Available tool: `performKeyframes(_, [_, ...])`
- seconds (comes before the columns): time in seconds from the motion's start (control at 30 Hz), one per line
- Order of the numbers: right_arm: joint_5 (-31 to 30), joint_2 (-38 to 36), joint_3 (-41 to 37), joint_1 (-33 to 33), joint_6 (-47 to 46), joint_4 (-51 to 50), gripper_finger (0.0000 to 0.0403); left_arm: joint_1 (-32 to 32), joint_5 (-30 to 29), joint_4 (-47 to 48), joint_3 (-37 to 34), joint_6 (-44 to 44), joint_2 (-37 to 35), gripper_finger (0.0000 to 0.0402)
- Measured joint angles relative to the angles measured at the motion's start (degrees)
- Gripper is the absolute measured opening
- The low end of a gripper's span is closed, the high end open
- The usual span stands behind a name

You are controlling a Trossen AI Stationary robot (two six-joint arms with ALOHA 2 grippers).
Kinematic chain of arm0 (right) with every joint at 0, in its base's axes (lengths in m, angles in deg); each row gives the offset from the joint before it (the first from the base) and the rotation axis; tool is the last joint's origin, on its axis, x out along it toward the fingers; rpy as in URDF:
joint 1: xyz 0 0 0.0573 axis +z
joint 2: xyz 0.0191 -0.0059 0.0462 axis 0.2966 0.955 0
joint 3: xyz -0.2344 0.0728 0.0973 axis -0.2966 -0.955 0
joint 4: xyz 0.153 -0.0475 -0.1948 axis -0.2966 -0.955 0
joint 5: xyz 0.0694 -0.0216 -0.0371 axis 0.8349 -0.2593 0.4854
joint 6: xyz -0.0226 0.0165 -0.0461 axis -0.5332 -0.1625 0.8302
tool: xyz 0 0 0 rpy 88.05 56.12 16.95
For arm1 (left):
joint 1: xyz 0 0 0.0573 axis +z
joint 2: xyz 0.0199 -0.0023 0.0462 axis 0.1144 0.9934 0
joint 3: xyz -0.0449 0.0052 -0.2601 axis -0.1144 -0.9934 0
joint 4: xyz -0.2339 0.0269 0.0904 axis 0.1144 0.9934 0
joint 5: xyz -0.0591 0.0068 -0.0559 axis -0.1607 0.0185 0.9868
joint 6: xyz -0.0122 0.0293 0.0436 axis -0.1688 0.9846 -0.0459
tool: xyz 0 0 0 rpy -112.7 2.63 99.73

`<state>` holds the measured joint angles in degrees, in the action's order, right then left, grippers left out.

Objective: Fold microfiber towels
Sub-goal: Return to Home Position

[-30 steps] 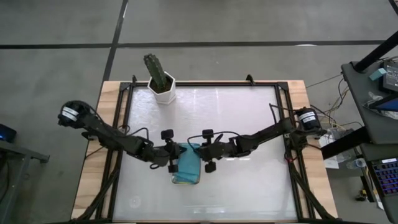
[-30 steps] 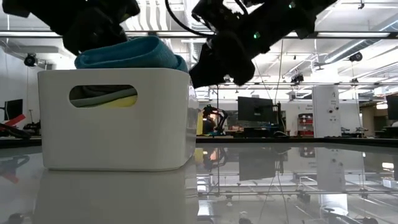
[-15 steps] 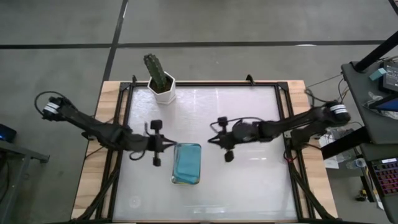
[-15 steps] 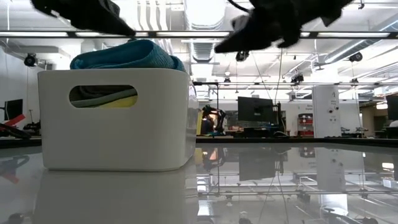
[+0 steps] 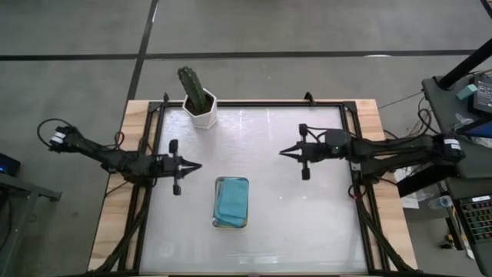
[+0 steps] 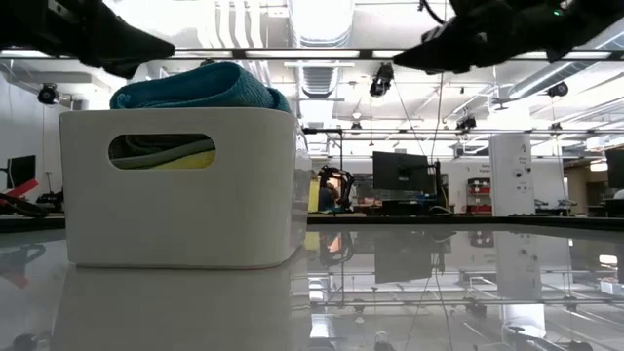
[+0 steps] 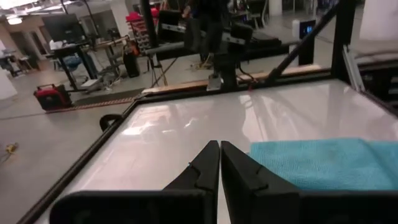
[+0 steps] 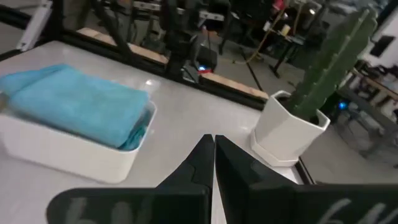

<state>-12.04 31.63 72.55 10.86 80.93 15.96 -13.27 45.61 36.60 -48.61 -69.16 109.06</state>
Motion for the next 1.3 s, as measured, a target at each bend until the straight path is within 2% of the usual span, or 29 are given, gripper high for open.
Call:
performKeyframes(0.17, [1.91, -4.00, -3.92, -2.62, 0.25, 2.01, 0.0008, 0.00, 0.36, -0.19, -4.02, -3.65, -4.92, 0.0001])
performKeyframes(0.77, [1.87, -14.61, -9.80, -7.69, 1.92, 1.97, 0.0009, 0.00, 0.56, -1.30, -14.59, -4.02, -16.83, 0.0001])
performKeyframes(0.9, [1.95, -19.14, -11.40, -9.20, 0.31, 1.96, 0.0009, 0.00, 0.60, -1.62, -14.89, -5.18, -19.77, 0.0001])
performKeyframes(1.07, [6.25, -23.94, -12.86, -10.93, -1.63, 1.45, 0.0009, 0.00, 0.62, -0.97, -15.00, -3.84, -21.58, 0.0001])
performKeyframes(1.3, [6.27, -28.96, -14.99, -11.31, -1.89, 0.42, 0.0009, 0.00, 0.62, -0.94, -15.18, -3.74, -21.63, 0.0001])
